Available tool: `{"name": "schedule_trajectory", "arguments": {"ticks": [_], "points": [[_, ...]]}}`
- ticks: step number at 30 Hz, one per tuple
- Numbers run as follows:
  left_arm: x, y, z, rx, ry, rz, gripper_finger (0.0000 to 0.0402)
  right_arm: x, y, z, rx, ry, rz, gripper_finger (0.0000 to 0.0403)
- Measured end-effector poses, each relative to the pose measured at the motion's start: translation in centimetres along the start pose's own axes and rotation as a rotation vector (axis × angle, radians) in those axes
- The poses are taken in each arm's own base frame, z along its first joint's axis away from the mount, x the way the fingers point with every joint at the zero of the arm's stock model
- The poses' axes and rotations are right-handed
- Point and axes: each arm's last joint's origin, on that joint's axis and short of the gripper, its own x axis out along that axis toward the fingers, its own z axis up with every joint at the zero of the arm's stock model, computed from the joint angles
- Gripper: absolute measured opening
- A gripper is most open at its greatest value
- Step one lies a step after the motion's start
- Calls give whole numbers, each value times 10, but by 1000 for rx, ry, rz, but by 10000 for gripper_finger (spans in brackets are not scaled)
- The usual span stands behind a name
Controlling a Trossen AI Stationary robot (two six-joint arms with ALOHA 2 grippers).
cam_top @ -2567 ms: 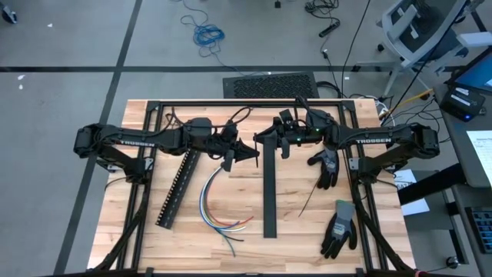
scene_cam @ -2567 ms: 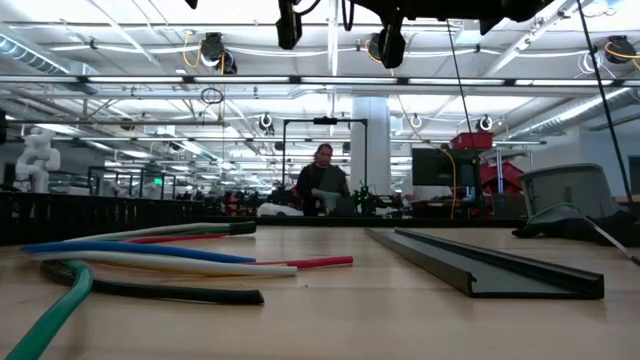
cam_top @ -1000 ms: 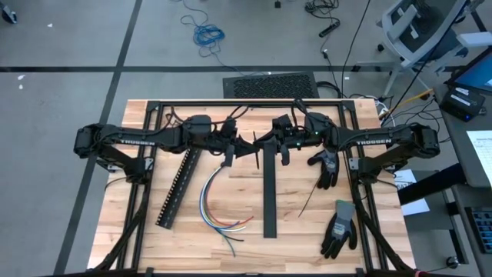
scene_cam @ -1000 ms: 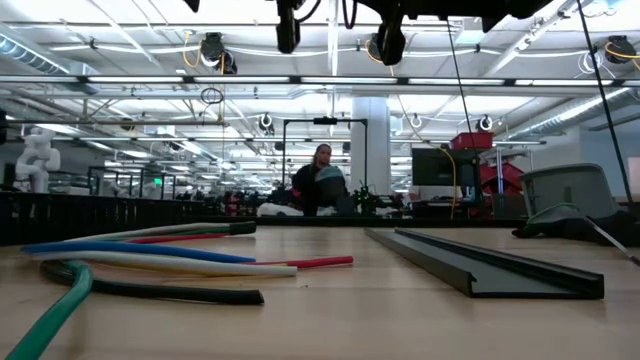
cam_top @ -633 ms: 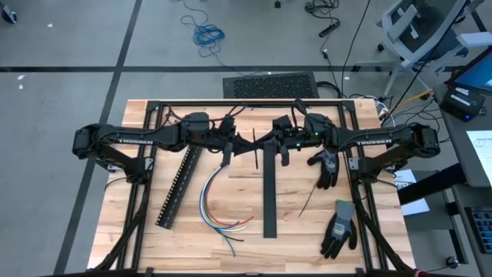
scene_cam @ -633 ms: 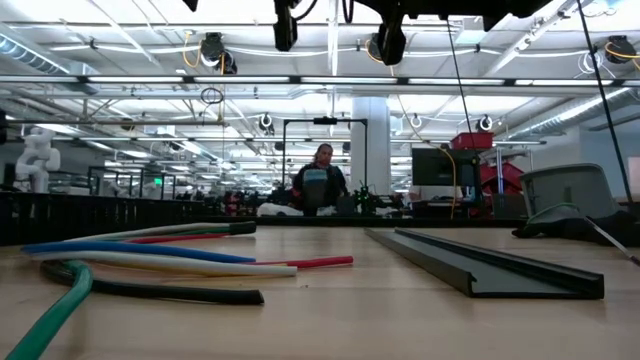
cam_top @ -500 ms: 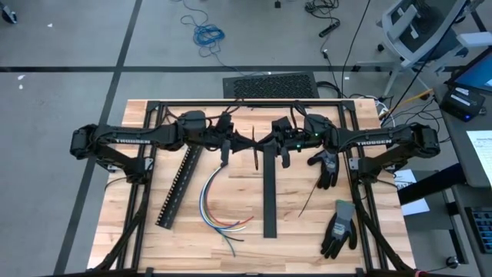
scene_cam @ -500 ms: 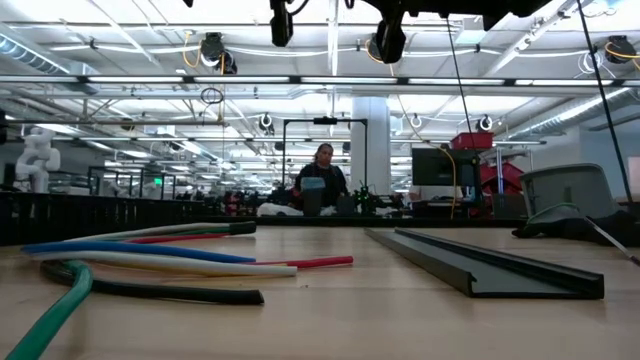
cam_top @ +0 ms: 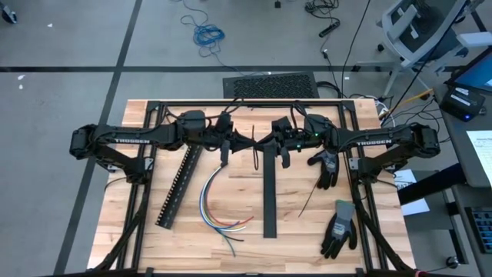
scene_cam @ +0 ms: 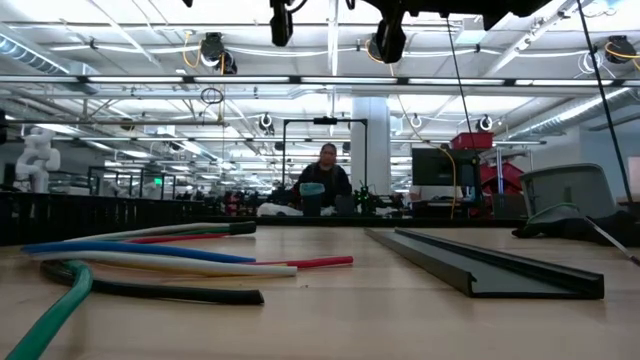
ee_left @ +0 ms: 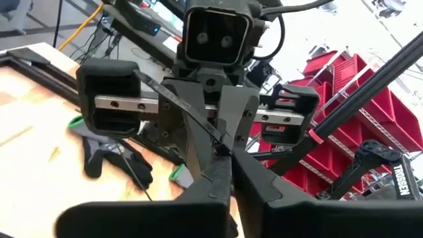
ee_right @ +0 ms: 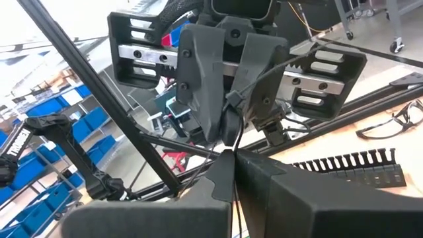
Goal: Ziptie cables
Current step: Prepare the zip tie
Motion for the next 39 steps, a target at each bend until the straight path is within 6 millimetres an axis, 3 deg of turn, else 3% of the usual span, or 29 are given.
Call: {"name": "schedule_trajectory", "arguments": {"ticks": [9,14,20,29,35,39], "points": [[1,-5,1,54,-20,-35,139,0,0,0,3,-2,-2,0],[1,-7,0,57,3,-73,178,0,0,0,4,2,-1,0],[0,-8,-3,52,81,-149,182,0,0,-1,4,6,1,0],[-15,-10,-5,39,171,-105,183,0,-1,-1,5,10,-4,0],[-45,-17,19,148,-10,66,183,0,-1,-2,-37,19,-9,0],[-46,-10,27,93,-86,105,183,0,-3,-4,-49,41,-24,0]]}}
